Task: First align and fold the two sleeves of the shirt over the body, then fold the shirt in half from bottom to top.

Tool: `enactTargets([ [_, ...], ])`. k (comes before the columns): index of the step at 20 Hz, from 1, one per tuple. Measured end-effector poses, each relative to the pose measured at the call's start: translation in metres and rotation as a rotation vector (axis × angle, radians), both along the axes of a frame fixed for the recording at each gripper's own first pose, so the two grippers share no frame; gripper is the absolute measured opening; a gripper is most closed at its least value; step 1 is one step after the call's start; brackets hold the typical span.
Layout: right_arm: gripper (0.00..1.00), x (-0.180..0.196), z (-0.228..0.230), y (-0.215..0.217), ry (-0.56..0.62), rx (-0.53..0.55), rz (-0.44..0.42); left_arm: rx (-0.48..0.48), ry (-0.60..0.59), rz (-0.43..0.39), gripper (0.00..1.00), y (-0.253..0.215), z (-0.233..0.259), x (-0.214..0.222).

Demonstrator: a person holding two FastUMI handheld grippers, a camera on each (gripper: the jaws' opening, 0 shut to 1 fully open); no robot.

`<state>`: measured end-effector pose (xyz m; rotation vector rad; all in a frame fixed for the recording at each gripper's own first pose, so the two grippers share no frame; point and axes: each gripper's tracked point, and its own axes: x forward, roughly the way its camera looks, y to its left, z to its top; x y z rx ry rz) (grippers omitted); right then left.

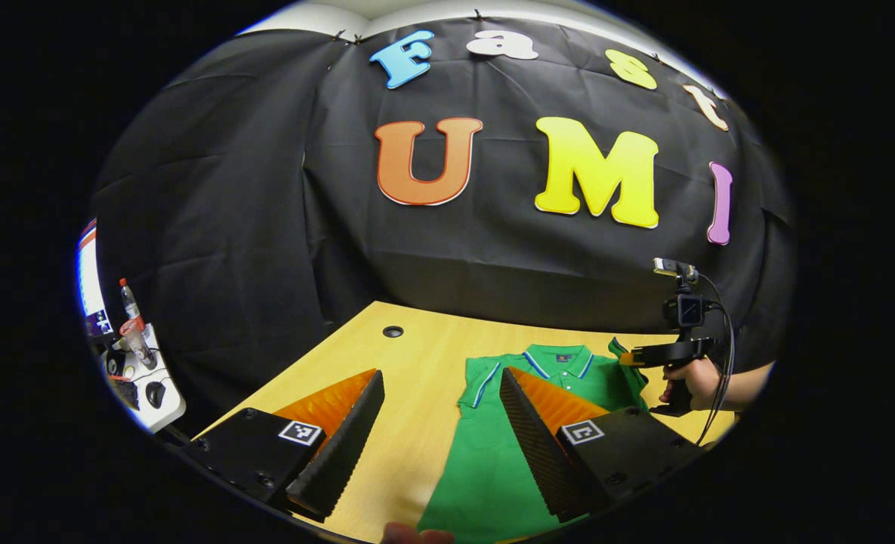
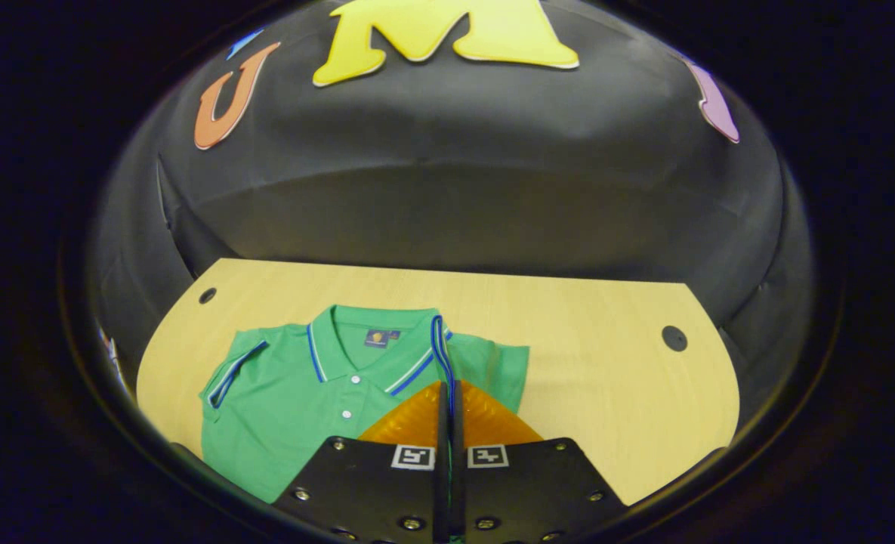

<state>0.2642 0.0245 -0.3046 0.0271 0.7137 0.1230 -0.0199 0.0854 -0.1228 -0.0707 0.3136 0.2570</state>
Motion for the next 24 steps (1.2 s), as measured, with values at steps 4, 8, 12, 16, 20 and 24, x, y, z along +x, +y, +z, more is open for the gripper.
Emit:
enactTargets([
  [4,0.11,-0.007,-0.014,0.028,0.033,0.01,0.021,-0.008,0.017,0.005,0.99,0.015,-0.005,-0.004],
  [8,0.34,-0.021,0.005,0.035,0.008,0.029,0.037,-0.023,0.014,-0.019,0.99,0.019,-0.006,-0.006],
  [12,0.47,-0.048,0.053,0.018,-0.051,0.031,0.017,-0.026,-0.017,-0.115,0.99,0.007,0.003,0.001],
  [16,0.5,-0.1,0.11,0.001,-0.13,0.01,0.037,0.014,-0.036,-0.232,0.99,-0.006,0.007,0.025],
  [20,0.98,-0.148,0.151,-0.011,-0.194,-0.005,0.048,0.01,-0.042,-0.324,0.99,-0.026,0.001,0.044],
  [24,0.98,-0.188,0.184,-0.025,-0.26,-0.016,0.08,0.021,-0.033,-0.399,0.99,-0.043,-0.012,0.07],
])
